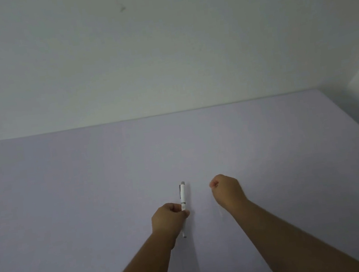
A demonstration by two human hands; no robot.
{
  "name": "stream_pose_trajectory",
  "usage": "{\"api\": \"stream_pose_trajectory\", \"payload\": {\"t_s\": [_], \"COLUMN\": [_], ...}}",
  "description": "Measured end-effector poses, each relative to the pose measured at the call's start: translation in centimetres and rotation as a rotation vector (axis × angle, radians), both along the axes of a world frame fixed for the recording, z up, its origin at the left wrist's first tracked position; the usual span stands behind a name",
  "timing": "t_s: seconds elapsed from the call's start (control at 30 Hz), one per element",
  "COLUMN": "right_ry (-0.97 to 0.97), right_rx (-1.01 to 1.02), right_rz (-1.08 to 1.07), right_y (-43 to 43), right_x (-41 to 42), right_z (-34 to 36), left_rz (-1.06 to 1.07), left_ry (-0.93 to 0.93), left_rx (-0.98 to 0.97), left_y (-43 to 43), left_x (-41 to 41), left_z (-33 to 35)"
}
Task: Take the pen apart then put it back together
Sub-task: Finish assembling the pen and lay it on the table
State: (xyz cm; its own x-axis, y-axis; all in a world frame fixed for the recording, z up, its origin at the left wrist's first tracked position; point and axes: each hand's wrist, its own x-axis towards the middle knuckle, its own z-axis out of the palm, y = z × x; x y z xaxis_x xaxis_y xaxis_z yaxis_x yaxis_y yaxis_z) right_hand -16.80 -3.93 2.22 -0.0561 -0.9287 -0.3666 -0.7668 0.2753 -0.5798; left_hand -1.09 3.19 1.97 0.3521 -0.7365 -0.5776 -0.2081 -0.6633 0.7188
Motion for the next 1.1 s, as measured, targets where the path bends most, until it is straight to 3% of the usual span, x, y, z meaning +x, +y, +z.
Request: {"api": "stream_pose_trajectory", "payload": {"t_s": [0.1, 0.33, 1.1], "right_ry": [0.101, 0.040, -0.037], "right_rx": [-0.001, 0.004, 0.088], "right_rz": [0.005, -0.034, -0.027], "right_y": [0.8, 1.5, 2.4], "right_x": [-1.3, -0.2, 2.3], "right_z": [-1.8, -3.5, -4.2], "left_rz": [-0.021, -0.017, -0.031], "left_ry": [-0.080, -0.177, -0.227], "left_rx": [0.015, 0.048, 0.086], "left_y": [-0.3, -0.6, -1.9], "left_x": [-0.6, -1.9, -1.7], "left_z": [-1.2, -2.8, -3.4]}}
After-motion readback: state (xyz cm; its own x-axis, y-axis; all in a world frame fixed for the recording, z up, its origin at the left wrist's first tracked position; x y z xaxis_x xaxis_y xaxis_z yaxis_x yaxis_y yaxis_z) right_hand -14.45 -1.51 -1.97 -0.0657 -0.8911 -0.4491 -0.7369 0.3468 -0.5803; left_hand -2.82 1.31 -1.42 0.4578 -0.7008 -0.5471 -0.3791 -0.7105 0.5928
